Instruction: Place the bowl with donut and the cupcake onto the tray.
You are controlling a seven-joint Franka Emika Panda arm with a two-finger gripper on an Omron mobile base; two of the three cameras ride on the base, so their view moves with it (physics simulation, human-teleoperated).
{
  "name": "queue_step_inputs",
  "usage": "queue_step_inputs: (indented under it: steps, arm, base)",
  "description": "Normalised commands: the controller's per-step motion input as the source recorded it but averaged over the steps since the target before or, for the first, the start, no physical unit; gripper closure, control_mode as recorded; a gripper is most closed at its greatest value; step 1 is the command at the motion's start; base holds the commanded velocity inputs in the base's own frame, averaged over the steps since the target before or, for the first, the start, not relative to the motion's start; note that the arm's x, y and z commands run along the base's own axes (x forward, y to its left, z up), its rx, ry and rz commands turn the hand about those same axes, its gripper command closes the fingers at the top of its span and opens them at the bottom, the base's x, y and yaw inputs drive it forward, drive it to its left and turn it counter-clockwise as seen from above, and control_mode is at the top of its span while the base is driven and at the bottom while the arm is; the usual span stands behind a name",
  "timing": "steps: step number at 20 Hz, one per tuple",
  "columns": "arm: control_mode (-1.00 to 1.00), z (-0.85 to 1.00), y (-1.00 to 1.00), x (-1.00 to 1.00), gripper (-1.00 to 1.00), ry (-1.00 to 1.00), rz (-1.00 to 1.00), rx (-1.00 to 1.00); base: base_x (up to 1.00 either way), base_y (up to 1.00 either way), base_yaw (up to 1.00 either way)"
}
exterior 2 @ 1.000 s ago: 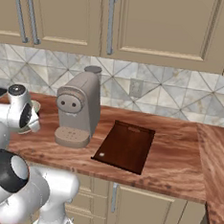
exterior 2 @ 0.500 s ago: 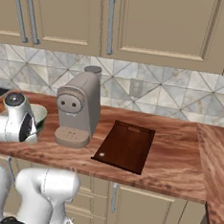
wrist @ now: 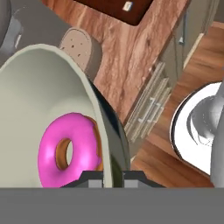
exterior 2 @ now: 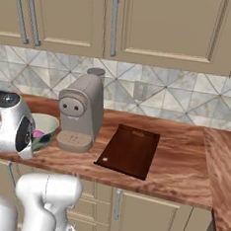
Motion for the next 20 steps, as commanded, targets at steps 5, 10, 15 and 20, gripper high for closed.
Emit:
queue_step_inputs:
  steps: [5, 10, 15, 20]
  arm:
    - [-1.00, 0.19, -0.71, -0.77, 1.00, 0.00, -0.22, 0.08]
    - [-1.00, 0.14, -0.71, -0.64, 1.00, -0.01, -0.20, 0.07]
    - [-1.00, 0.12, -0.64, -0.33, 1.00, -0.07, -0.20, 0.00]
    - [-1.00, 0.02, -0.60, -0.11, 1.00, -0.07, -0.18, 0.00]
  base:
    - [0.00, 0.00, 0.00]
    - [0.00, 0.00, 0.00]
    - [0.00, 0.00, 0.00]
    - [0.00, 0.00, 0.00]
